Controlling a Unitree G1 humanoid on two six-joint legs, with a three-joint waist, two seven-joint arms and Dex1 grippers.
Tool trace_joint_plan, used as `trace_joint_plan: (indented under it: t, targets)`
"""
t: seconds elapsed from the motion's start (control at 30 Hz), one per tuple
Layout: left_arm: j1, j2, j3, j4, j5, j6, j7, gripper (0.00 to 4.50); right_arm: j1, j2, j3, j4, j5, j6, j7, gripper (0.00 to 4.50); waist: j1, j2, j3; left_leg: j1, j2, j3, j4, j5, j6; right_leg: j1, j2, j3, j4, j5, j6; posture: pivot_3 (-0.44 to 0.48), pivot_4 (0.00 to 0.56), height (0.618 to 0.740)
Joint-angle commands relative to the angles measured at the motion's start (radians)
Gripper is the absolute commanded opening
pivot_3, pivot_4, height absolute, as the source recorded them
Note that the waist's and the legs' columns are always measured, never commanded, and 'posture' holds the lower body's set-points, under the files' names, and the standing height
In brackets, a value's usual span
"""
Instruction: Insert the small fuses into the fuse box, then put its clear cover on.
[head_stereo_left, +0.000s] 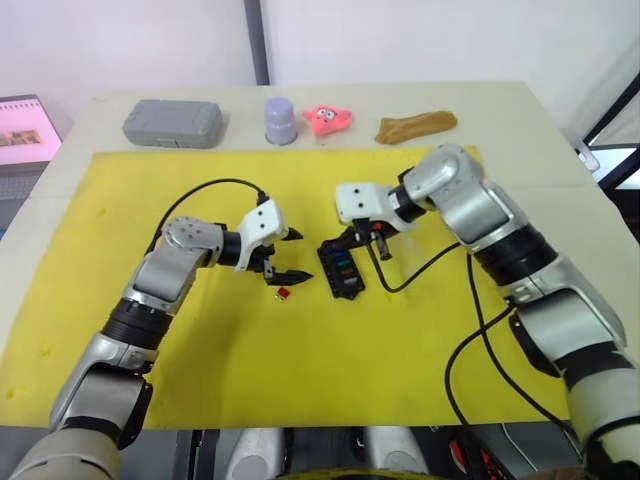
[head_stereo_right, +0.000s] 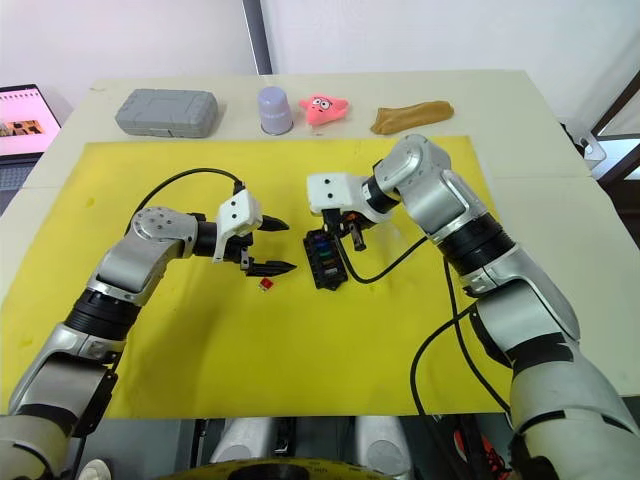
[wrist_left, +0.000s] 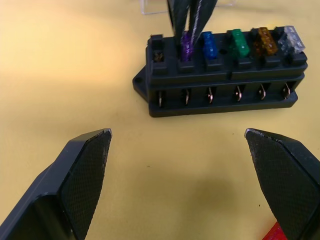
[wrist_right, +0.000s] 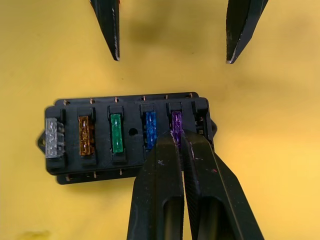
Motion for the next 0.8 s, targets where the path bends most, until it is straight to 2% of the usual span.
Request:
trace_joint_plan:
  t: [0.03,0.27,0.8]
  targets:
    - [0.002,0.005,0.013,-0.036,-0.002,0.005,0.004,4.48,-0.030,-0.006,-0.030,-0.043,0.003,-0.001,0.019,0.00,0.000,0.000,0.000,0.000,0.000,0.000,0.000,0.000,0.000,0.000,0.000,0.000,0.000,0.000,0.000,0.000,0.150,0.740]
    - [0.003,0.002,0.010,-0.035,0.000,0.004,0.008,4.48,-0.031,-0.012,-0.028,-0.084,0.000,-0.004,0.049,0.00,0.000,0.000,0.000,0.000,0.000,0.000,0.000,0.000,0.000,0.000,0.000,0.000,0.000,0.000,0.000,0.000,0.150,0.740]
    - [0.007,0.009,0.015,-0.041,-0.001,0.008,0.013,4.48,-0.056,0.052,0.027,0.145,-0.091,-0.156,0.066,0.00,-0.001,0.000,0.000,0.001,0.000,0.000,0.000,0.000,-0.001,0.001,0.000,0.000,0.001,0.000,0.000,0.000,0.150,0.740]
